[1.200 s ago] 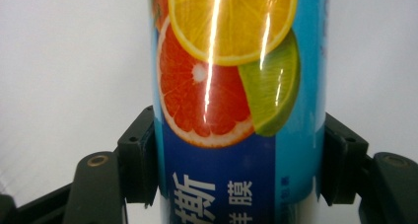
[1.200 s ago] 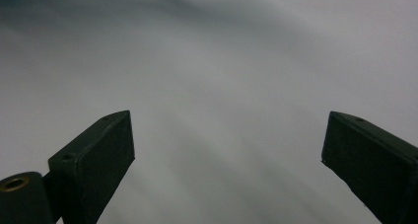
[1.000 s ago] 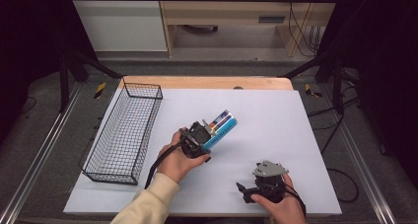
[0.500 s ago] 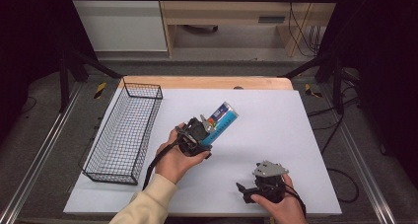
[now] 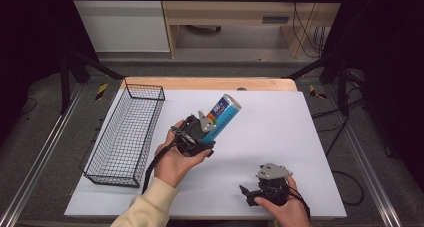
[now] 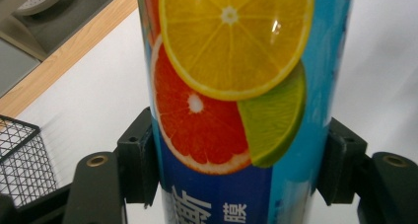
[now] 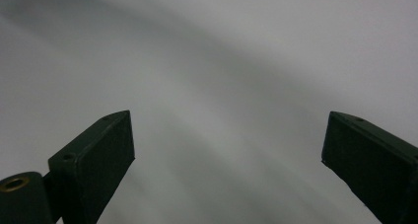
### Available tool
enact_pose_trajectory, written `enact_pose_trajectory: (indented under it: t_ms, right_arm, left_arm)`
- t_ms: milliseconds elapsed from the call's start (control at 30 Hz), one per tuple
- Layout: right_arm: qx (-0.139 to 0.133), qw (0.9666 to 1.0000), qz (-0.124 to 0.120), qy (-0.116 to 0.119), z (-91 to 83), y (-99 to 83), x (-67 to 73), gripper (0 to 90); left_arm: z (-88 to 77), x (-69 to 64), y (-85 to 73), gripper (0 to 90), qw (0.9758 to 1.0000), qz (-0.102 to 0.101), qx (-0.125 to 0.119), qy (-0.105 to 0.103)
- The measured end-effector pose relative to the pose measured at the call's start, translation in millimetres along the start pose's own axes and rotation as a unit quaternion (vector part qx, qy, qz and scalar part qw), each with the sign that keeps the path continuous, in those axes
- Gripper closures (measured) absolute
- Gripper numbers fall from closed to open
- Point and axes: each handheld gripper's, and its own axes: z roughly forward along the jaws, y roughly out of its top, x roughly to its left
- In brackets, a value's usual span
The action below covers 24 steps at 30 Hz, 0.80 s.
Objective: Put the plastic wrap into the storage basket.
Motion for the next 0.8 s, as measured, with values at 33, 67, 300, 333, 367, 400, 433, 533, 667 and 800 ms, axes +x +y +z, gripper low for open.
enact_pose_trajectory:
  t_ms: [33, 67, 300, 333, 367, 400, 433, 533, 667, 800]
  right_arm:
    - [0.0, 1.0, 0.001, 0.001, -0.1, 0.0, 0.1, 6.2]
    - [0.0, 1.0, -0.001, 0.0, -0.1, 0.0, -0.3, 6.2]
    - [-0.001, 1.0, 0.001, 0.001, -0.5, 0.1, -0.2, 6.1]
    - [-0.001, 1.0, 0.002, 0.001, -0.5, 0.1, -0.2, 6.2]
    - [-0.001, 1.0, 0.001, 0.0, -0.5, 0.1, -0.5, 6.2]
    - [0.0, 1.0, 0.003, -0.001, -0.4, 0.1, -0.4, 6.2]
    - [0.0, 1.0, 0.003, -0.001, -0.5, 0.1, -0.5, 6.2]
    - [-0.001, 1.0, 0.004, 0.0, -0.7, 0.1, -0.6, 6.1]
    - [-0.003, 1.0, 0.005, 0.0, -1.4, 0.3, -1.0, 6.2]
    - [-0.004, 1.0, 0.008, -0.001, -1.4, 0.3, -1.3, 6.2]
  left_arm:
    - [-1.3, 0.2, 0.2, 32.0, 1.0, 0.001, -0.002, 0.001]
    - [-3.1, 0.2, 0.5, 32.0, 1.0, 0.001, 0.001, 0.003]
    - [-16.1, 2.2, 5.3, 32.0, 0.9999, 0.002, 0.001, 0.013]
    - [-18.4, 2.2, 6.7, 32.0, 0.9999, 0.002, 0.002, 0.017]
    - [-20.5, 2.3, 8.3, 32.1, 0.9998, 0.002, 0.001, 0.02]
    - [-23.4, 2.5, 10.4, 32.0, 0.9997, 0.004, 0.004, 0.023]
    - [-26.3, 2.7, 12.5, 32.0, 0.9996, 0.005, 0.006, 0.027]
    - [-36.3, 3.8, 20.2, 32.0, 0.9989, 0.01, 0.014, 0.044]
    - [-52.0, 5.7, 30.9, 32.0, 0.9975, 0.02, 0.022, 0.064]
    - [-62.5, 9.8, 36.8, 32.0, 0.9966, 0.025, 0.023, 0.075]
